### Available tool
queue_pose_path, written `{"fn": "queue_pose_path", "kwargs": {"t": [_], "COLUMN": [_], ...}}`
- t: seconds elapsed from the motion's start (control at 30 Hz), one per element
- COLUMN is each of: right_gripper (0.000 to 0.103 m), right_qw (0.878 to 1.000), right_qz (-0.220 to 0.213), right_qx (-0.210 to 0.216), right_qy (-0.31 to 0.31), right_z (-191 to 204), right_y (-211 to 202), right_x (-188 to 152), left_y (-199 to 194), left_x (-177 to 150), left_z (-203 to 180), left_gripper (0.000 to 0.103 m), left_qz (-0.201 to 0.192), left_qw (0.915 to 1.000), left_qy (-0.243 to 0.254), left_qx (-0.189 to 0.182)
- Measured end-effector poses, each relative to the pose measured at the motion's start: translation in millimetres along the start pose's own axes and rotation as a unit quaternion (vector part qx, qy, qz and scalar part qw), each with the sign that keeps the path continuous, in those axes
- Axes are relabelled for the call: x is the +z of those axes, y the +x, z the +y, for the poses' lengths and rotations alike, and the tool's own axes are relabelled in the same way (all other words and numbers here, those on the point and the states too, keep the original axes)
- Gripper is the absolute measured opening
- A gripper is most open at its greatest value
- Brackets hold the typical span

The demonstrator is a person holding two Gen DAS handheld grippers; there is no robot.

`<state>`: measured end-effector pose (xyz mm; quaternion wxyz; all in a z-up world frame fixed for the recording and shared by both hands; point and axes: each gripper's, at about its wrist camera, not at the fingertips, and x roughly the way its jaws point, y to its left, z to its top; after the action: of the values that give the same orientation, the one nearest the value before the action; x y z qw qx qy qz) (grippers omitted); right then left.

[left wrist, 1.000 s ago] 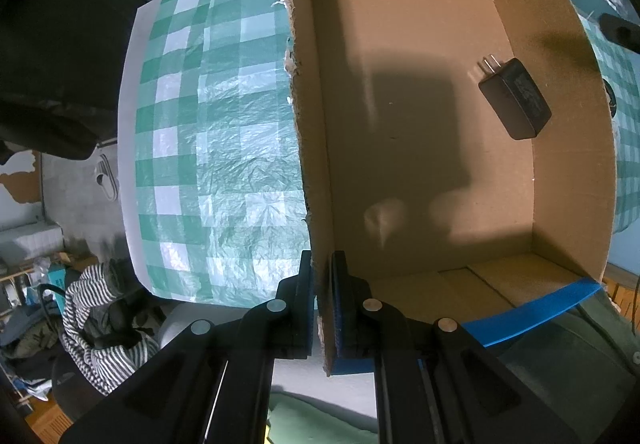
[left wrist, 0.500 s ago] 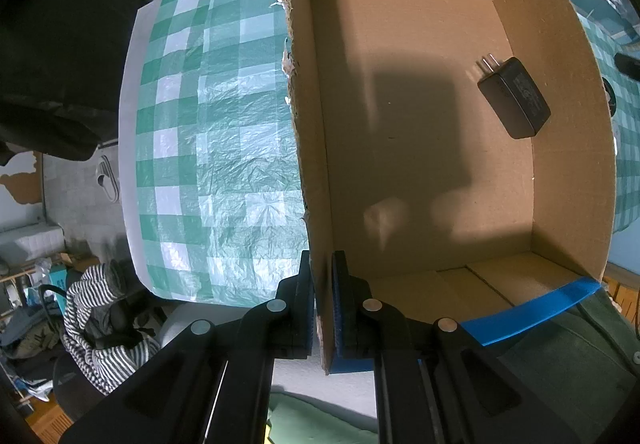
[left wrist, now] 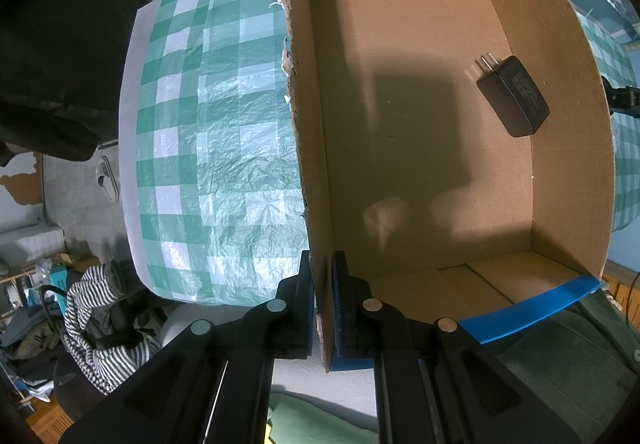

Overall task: Organize rigid objects
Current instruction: 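Move the right tool back down over the green metal tin, then close the right gripper around the green metal tin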

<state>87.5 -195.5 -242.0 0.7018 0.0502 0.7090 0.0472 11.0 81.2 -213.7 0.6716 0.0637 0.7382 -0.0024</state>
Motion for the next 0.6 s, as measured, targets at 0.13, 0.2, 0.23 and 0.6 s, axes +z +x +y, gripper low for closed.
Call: {"fn": "queue_pose_path", "kwargs": {"t": [0.13, 0.2, 0.23, 0.6], "right_gripper": [0.067, 0.067, 0.067, 0.051], "right_qw": [1.0, 1.0, 1.0, 0.999], "right_qz": [0.017, 0.024, 0.028, 0.05], "right_qx": [-0.006, -0.004, -0.004, -0.004], "right_qy": [0.007, 0.005, 0.004, 0.018], "right_z": [-1, -1, 0, 5], "right_y": [13, 17, 20, 47], "right_x": [1, 2, 3, 8], "left_y": [0, 0, 0, 0], "left_x": [0, 0, 0, -1], "left_z": [0, 0, 0, -1], "left_gripper": [0.009, 0.009, 0.009, 0.009], "left_qz": [0.0, -0.001, -0.001, -0.001], "left_qw": [1.0, 1.0, 1.0, 1.0], "left_qy": [0.0, 0.001, 0.0, 0.0], "left_qx": [0.0, 0.0, 0.0, 0.0]}}
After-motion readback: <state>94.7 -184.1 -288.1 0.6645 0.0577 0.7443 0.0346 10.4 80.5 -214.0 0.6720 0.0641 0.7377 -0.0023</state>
